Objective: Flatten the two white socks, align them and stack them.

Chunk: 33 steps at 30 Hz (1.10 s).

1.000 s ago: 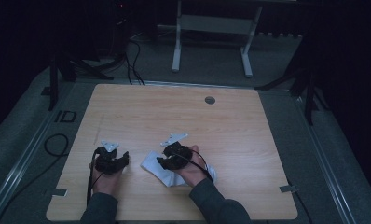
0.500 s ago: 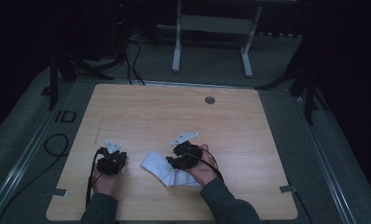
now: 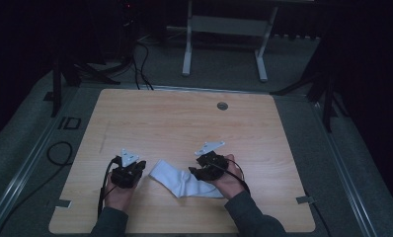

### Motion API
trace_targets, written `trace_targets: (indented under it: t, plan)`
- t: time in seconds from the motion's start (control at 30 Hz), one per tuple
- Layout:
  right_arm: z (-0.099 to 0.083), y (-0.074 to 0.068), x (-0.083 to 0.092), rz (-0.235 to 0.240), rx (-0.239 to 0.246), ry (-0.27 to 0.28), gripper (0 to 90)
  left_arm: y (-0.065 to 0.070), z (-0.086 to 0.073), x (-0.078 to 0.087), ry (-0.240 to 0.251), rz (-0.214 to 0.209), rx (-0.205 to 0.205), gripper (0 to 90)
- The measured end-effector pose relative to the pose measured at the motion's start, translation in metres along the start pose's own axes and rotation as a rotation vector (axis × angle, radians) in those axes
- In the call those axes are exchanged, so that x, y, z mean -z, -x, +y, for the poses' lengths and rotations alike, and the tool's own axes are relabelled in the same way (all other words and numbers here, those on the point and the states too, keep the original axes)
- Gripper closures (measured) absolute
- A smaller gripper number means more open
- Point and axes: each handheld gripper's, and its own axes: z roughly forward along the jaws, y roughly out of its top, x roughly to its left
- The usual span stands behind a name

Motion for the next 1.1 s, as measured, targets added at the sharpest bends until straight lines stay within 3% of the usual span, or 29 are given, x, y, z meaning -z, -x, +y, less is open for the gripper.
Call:
trace_targets:
  t: [0.33, 0.6, 0.77, 0.8, 1.0, 1.1]
  plan:
    - [-0.015, 0.009, 0.014, -0.026, -0.023, 0.008, 54.5, 0.021, 0.001, -0.009, -0.013, -0.037, -0.058, 89.7]
    - [-0.038, 0.020, 0.020, -0.049, -0.070, -0.029, 58.8, 0.038, -0.001, -0.020, -0.044, -0.064, -0.123, 89.6]
    - [-0.045, 0.020, 0.020, -0.052, -0.079, -0.050, 61.2, 0.041, -0.002, -0.023, -0.056, -0.059, -0.145, 89.6]
    - [-0.048, 0.019, 0.020, -0.054, -0.083, -0.059, 62.2, 0.042, -0.004, -0.026, -0.072, -0.043, -0.155, 89.6]
    - [-0.067, 0.020, 0.016, -0.114, -0.125, -0.125, 65.7, 0.040, -0.006, -0.029, -0.081, -0.037, -0.147, 89.5]
    - [-0.069, 0.023, 0.012, -0.109, -0.139, -0.140, 65.9, 0.040, -0.007, -0.030, -0.080, -0.037, -0.143, 89.5]
